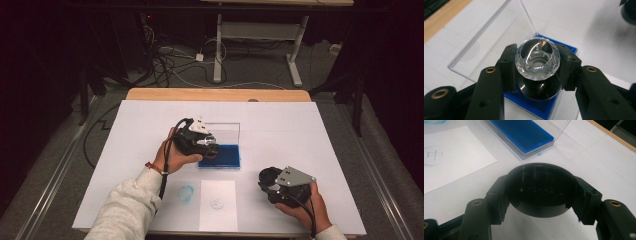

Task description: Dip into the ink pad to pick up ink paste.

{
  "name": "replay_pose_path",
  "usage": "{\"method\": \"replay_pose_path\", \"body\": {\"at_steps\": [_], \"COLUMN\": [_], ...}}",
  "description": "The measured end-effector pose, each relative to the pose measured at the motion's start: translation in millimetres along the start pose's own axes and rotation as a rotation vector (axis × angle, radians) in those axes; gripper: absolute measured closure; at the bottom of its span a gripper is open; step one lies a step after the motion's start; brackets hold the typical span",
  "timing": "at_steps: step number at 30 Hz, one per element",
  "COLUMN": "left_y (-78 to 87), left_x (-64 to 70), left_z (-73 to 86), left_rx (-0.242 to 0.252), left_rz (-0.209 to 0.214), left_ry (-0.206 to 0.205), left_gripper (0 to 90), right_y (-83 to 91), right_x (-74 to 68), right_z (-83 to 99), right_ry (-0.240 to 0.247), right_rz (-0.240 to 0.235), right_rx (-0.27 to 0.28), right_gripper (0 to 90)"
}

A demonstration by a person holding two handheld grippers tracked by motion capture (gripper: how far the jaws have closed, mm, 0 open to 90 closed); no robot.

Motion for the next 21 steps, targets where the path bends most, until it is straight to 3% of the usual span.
{"method": "replay_pose_path", "body": {"at_steps": [4, 6, 7, 15, 21], "left_y": [-16.0, -20.6, -22.4, -24.0, -23.9], "left_x": [0.1, -1.3, -1.7, -3.0, -1.6], "left_z": [14.5, 19.9, 21.5, 25.1, 27.9], "left_rx": [-0.045, -0.05, -0.055, -0.02, -0.017], "left_rz": [-0.028, -0.009, -0.019, 0.0, -0.014], "left_ry": [0.002, 0.016, 0.016, 0.034, 0.015], "left_gripper": [54.6, 54.6, 54.6, 54.6, 54.7], "right_y": [-1.0, -1.3, -1.3, -1.9, -1.5], "right_x": [0.2, -0.2, -0.2, -0.4, -1.4], "right_z": [0.8, 1.0, 1.0, 1.8, 1.0], "right_ry": [0.004, 0.005, 0.005, 0.01, 0.015], "right_rz": [-0.001, 0.0, 0.0, -0.003, -0.005], "right_rx": [-0.005, -0.007, -0.007, -0.016, -0.016], "right_gripper": [38.7, 38.7, 38.7, 38.7, 38.7]}}
Point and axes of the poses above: each handheld gripper's, and its own axes: y roughly backward along the jaws, z roughly out of its underside, x roughly to its right, the point moved 2 cm from there along -y, roughly forward along the jaws, and after that the axes turned 4 degrees about x, right-handed, at the moved point
